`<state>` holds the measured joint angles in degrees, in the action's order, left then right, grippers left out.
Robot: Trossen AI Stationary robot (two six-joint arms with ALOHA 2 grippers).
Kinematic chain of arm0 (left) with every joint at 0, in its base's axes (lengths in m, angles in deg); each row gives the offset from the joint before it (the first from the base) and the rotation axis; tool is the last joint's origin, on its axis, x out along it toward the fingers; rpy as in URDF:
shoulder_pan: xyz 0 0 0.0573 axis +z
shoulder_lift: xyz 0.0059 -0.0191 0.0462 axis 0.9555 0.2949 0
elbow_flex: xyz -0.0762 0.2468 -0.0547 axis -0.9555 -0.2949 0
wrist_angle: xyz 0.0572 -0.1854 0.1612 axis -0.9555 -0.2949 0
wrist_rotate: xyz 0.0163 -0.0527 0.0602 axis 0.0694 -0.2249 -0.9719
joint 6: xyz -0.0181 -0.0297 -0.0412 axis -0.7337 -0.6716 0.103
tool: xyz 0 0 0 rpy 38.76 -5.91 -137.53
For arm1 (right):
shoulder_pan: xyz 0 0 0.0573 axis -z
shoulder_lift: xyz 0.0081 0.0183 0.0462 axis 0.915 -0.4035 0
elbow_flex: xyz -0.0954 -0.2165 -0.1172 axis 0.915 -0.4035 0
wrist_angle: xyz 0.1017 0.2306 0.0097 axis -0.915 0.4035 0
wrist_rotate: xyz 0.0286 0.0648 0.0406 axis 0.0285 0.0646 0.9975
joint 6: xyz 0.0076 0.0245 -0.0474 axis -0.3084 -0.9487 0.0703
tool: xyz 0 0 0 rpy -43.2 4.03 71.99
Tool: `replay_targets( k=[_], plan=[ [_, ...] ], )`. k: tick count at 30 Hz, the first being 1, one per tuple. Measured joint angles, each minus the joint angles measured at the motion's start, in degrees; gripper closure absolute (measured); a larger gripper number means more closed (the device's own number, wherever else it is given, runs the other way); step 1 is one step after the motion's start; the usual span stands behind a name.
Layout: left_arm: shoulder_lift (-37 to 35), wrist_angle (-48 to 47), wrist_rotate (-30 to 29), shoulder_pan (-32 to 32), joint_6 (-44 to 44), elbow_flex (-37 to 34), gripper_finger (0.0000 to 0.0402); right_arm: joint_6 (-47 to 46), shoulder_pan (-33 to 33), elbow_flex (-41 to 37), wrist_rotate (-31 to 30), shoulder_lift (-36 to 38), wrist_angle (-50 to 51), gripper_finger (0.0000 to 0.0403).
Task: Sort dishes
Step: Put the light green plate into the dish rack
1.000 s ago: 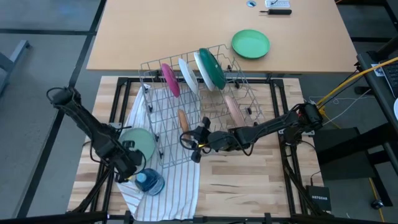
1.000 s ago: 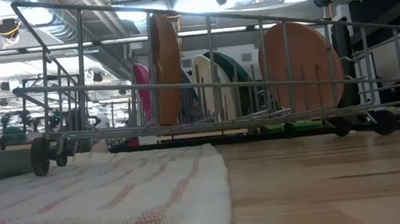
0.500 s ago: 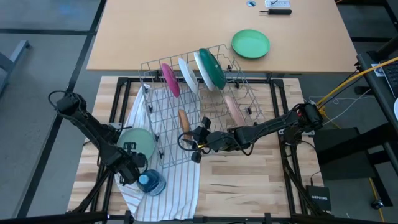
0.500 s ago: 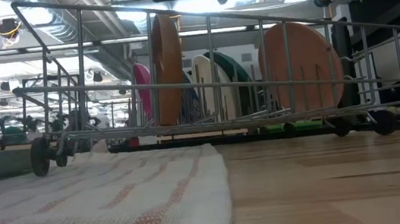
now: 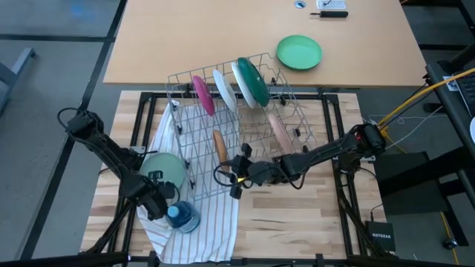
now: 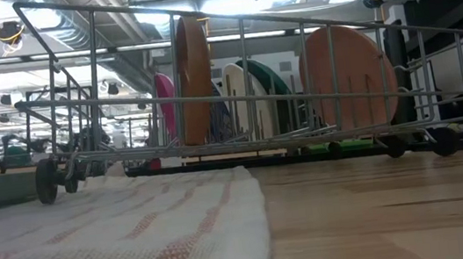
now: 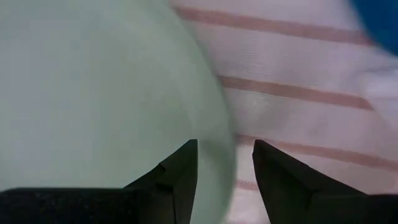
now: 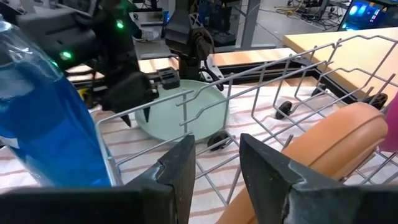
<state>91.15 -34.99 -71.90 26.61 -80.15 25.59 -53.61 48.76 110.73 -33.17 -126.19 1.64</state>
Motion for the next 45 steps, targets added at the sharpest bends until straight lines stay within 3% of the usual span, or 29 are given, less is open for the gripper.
replay_targets(
  k=[9, 19, 25, 33, 38, 45],
  plan=[
    [0.0, 0.26, -0.23, 0.11, -3.14, -3.01, 0.0266, 0.02, -0.24, 0.0, -0.46, 0.0, -0.01, 0.0274],
    [-0.88, -0.18, -0.67, 0.11, -3.25, -2.9, 0.0391, 0.04, -0.23, 0.0, -0.46, 0.0, -0.04, 0.0274],
    [-4.34, -3.82, -0.39, 0.2, -4.09, 0.18, 0.0394, 0.25, -0.23, 0.0, -1.71, 0.0, -0.1, 0.0274],
    [-11.98, -15.82, 0.44, 0.11, -9.18, 7.59, 0.04, 2.99, -0.23, 0.0, -2.1, 0.28, 0.14, 0.0274],
    [-17.93, -17.14, 0.58, 0.11, -12.15, 11.99, 0.0401, 3.99, -0.39, 0.0, -2.21, 2.3, 1.45, 0.0274],
    [-25.13, -19.93, -3.12, 0.09, -14.75, 19.06, 0.0401, 6.5, -2.74, 0.0, -10.08, 6.46, 6.61, 0.0274]
  ],
)
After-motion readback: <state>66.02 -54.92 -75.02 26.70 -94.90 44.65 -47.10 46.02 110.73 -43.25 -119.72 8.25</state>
